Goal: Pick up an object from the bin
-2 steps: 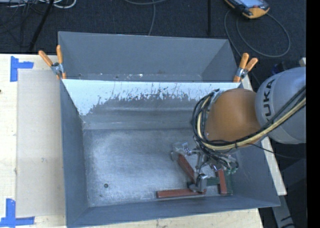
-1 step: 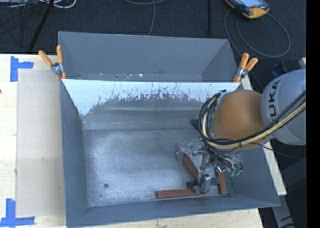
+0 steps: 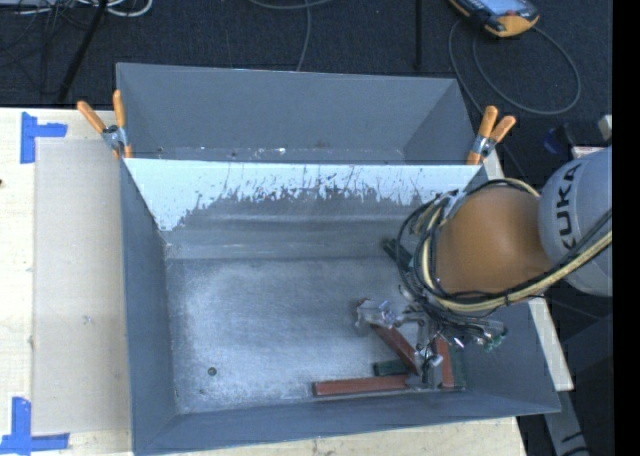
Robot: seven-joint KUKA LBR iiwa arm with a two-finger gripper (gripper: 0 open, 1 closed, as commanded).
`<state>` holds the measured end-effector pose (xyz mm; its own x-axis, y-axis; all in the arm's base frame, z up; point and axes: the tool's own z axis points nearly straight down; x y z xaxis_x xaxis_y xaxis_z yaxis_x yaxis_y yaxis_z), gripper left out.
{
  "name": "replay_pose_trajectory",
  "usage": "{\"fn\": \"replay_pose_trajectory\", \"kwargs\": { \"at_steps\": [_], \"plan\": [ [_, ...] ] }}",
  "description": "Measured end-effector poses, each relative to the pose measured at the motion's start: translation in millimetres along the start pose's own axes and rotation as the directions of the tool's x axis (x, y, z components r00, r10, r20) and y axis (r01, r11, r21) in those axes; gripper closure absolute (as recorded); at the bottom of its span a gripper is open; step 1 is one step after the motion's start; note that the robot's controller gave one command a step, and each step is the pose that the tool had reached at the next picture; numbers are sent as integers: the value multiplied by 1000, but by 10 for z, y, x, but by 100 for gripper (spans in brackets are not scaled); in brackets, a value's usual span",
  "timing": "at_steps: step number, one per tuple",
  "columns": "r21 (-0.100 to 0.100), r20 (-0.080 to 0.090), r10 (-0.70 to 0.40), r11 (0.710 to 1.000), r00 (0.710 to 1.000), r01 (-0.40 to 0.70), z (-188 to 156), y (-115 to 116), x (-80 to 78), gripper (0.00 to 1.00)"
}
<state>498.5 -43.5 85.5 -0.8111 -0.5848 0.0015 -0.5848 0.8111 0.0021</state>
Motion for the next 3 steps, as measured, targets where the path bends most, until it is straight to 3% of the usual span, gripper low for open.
{"fn": "replay_pose_trajectory", "kwargs": {
  "at_steps": [1, 2, 3],
  "plan": [
    [4, 11, 209, 978, 978, -209, 143, -21, 339, 100],
    [4, 11, 209, 978, 978, -209, 143, -21, 339, 100],
    [1, 4, 151, 988, 988, -151, -1294, -577, -98, 100]
  ]
}}
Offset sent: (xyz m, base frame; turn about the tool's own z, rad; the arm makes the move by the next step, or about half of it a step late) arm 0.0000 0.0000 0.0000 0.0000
